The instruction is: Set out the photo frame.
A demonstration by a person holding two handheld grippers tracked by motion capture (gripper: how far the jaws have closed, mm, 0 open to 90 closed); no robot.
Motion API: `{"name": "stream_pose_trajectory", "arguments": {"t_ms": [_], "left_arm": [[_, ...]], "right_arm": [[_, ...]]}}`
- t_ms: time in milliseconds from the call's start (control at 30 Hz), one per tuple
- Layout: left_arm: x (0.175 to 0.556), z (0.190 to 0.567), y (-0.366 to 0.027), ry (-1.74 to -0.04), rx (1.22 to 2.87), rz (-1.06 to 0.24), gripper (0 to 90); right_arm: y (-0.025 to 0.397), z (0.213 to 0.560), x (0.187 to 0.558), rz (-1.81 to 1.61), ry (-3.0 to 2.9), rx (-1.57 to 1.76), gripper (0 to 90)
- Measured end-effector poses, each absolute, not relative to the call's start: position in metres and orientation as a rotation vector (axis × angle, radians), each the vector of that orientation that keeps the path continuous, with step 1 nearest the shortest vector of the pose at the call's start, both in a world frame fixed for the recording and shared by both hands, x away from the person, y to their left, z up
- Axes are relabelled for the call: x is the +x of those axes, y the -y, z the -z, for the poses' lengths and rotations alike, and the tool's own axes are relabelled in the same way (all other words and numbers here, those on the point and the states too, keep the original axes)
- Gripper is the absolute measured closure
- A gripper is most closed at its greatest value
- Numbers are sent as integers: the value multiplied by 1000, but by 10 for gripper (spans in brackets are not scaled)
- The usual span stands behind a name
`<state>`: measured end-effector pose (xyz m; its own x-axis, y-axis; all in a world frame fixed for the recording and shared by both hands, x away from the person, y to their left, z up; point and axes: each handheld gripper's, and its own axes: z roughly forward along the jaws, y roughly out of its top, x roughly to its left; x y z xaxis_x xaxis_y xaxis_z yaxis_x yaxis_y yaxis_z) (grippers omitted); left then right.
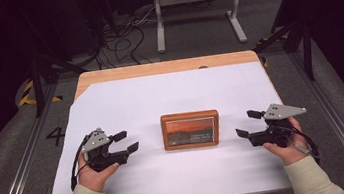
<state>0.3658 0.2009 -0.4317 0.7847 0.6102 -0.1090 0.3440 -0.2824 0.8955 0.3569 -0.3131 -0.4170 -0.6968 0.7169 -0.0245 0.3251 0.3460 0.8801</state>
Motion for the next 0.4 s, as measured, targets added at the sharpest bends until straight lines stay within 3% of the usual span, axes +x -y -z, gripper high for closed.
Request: {"name": "stream_pose_trajectory", "arguments": {"t_ms": [400], "left_arm": [[367, 434, -198, -724, 1915, -310, 355]], "right_arm": [[314, 429, 362, -1250, -2250, 929, 203]]}}
